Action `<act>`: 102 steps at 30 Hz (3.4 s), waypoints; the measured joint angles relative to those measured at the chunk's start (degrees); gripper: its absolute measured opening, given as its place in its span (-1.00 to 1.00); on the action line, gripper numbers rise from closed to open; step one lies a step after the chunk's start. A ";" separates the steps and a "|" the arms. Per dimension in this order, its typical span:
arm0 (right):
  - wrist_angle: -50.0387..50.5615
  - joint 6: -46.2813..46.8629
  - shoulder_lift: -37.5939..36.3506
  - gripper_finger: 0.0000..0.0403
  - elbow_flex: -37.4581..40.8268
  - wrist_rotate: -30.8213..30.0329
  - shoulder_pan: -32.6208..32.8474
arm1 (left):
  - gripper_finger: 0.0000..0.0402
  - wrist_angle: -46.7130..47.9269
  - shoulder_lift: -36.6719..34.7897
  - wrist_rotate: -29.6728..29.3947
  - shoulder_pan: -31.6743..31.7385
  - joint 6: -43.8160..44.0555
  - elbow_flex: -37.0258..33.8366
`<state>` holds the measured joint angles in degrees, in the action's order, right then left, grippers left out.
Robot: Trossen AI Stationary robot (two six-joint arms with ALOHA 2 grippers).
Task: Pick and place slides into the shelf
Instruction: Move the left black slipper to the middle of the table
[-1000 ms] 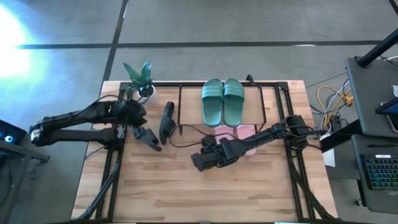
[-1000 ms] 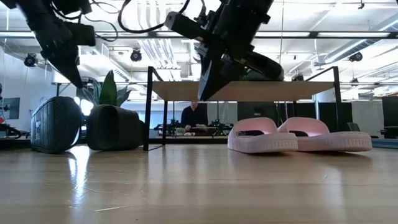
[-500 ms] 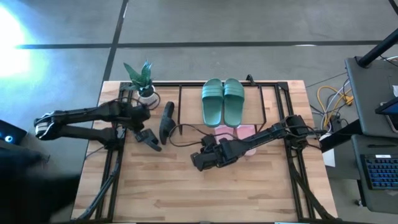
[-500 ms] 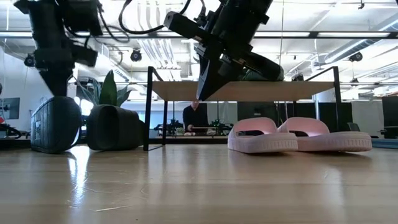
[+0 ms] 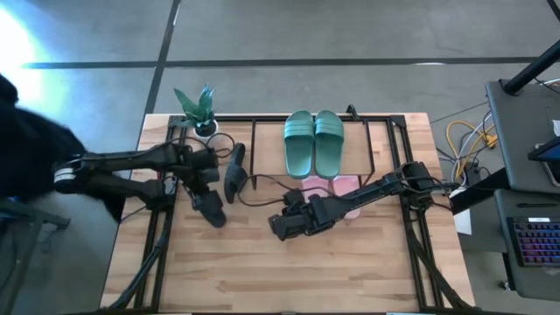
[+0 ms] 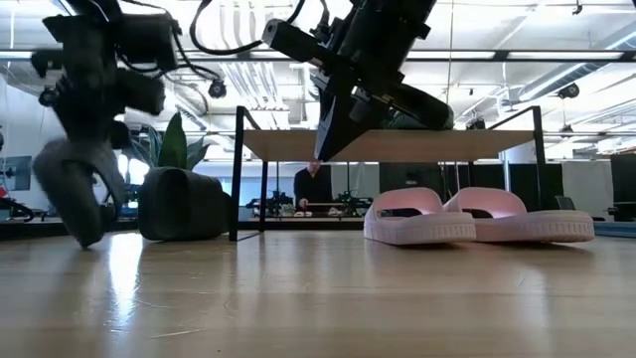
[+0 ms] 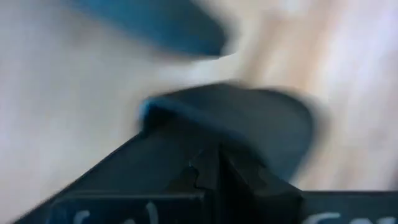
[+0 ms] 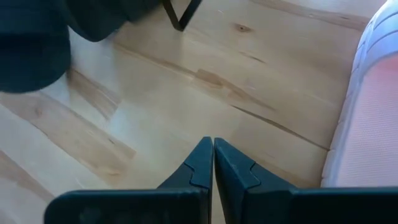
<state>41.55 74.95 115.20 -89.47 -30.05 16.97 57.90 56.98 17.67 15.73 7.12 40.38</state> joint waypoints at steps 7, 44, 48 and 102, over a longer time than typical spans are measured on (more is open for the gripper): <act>0.08 0.43 0.00 -0.96 0.20 0.44 0.00 | -1.00 -4.60 -1.32 19.57 -0.19 -0.05 -0.02; 2.92 9.50 0.00 -0.08 0.14 3.70 4.86 | -0.39 -11.42 -16.45 8.90 -7.69 27.54 -12.51; 2.90 7.70 -0.04 0.03 0.09 5.54 5.47 | -0.29 -13.41 -15.22 9.70 -8.03 31.04 -15.02; 33.76 37.00 -6.10 0.02 0.09 -6.79 15.80 | -0.16 -103.54 33.04 -18.27 -28.21 84.61 -14.57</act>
<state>75.31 111.95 109.10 -89.38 -36.84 32.77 -45.64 90.02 -0.60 -12.49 91.73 25.81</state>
